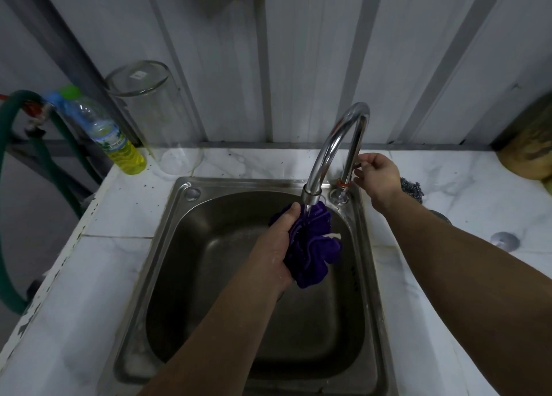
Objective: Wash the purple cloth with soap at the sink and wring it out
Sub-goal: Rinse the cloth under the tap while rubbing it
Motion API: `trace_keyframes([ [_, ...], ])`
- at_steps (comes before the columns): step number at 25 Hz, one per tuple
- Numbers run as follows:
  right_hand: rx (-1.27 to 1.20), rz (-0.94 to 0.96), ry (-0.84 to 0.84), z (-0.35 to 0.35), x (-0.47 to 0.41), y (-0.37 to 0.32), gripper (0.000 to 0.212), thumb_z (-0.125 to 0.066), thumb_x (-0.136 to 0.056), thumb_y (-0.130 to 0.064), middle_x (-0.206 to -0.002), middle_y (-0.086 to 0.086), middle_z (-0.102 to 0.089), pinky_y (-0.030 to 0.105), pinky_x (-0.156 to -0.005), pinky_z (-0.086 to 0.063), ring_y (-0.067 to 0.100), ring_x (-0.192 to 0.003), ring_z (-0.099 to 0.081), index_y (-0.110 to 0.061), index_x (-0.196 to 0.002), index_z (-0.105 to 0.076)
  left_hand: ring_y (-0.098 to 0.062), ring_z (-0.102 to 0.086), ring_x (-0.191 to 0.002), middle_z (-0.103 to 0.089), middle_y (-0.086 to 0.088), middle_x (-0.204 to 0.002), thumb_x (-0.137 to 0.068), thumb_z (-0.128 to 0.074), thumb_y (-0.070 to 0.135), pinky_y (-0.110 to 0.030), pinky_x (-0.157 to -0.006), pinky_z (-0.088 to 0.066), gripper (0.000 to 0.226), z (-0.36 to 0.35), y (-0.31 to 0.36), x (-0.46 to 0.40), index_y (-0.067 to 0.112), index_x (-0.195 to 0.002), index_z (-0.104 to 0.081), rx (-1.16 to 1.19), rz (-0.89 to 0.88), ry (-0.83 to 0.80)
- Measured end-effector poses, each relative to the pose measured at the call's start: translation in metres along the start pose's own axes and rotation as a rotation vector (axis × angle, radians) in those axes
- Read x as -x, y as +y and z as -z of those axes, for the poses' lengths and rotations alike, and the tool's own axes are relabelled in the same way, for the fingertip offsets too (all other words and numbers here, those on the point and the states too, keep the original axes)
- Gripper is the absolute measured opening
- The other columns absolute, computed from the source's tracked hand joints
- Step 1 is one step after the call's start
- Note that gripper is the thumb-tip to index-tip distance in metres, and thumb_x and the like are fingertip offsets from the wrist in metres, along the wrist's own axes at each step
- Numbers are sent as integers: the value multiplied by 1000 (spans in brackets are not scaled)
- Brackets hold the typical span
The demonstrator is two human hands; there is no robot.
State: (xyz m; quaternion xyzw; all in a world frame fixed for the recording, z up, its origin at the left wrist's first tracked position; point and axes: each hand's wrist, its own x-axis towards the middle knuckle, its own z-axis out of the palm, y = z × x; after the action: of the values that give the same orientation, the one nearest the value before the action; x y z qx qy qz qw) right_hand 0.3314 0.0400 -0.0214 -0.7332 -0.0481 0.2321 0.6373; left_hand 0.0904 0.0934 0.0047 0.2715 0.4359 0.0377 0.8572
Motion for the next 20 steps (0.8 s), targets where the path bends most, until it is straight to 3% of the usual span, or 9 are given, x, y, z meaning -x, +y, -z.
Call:
trace_keyframes([
  [3, 95, 65, 135, 1, 19, -3, 34, -52, -101, -11, -130, 14, -61, 41, -100, -50, 27, -113, -60, -8, -134, -53, -32, -78, -88, -80, -11, -106, -56, -85, 53, -43, -66, -63, 70, 2, -3, -1, 20, -117, -74, -11, 9, 33],
  [5, 185, 153, 283, -2, 55, 0, 33, -54, -99, -19, -120, 7, -66, 32, -95, -48, 25, -113, -62, -9, -130, -56, -35, -78, -86, -80, -12, -103, -58, -84, 57, -46, -66, -63, 71, 4, -5, -3, 22, -118, -72, 23, 21, 54],
  [7, 151, 145, 175, -15, 104, 14, 31, -54, -99, -34, -103, -11, -64, 15, -74, -45, 6, -95, -65, -20, -127, -58, -37, -77, -86, -80, -14, -103, -62, -81, 63, -51, -66, -63, 72, 4, -6, -4, 22, -120, -70, 57, 35, 49],
  [9, 71, 10, -102, -30, 151, 29, 47, -54, -96, -52, -104, -20, -60, 3, -64, -41, -14, -83, -57, -33, -139, -52, -37, -77, -88, -80, -15, -103, -69, -75, 69, -53, -66, -63, 67, 4, -7, -3, 21, -117, -72, 100, 26, 29],
  [11, -46, -56, -287, -40, 180, 40, 57, -59, -93, -55, -118, -19, -58, 8, -71, -47, -9, -94, -57, -40, -146, -43, -38, -77, -88, -80, -14, -90, -75, -65, 71, -51, -58, -62, 58, 4, -5, -3, 22, -104, -75, 127, 16, 71],
  [13, -68, 8, -339, -45, 194, 47, 57, -66, -89, -49, -122, -18, -60, 16, -77, -53, 1, -101, -63, -43, -141, -45, -38, -73, -93, -80, -15, -81, -76, -64, 66, -46, -57, -61, 50, 7, -5, -5, 20, -92, -79, 115, 20, 156],
  [17, -24, 160, -248, -54, 215, 55, 60, -73, -76, -50, -110, -14, -68, 18, -81, -55, 0, -99, -66, -38, -131, -51, -32, -76, -80, -78, -12, -82, -77, -68, 43, -38, -56, -59, 29, 13, -13, -12, 17, -74, -82, 80, -38, 239],
  [20, -87, 204, -160, -57, 213, 57, 41, -76, -82, -38, -100, -16, -71, 23, -81, -57, 7, -94, -69, -38, -117, -57, -27, -79, -77, -79, -12, -81, -80, -67, 40, -38, -70, -57, 31, 13, -30, -17, 15, -73, -84, 37, -67, 152],
])
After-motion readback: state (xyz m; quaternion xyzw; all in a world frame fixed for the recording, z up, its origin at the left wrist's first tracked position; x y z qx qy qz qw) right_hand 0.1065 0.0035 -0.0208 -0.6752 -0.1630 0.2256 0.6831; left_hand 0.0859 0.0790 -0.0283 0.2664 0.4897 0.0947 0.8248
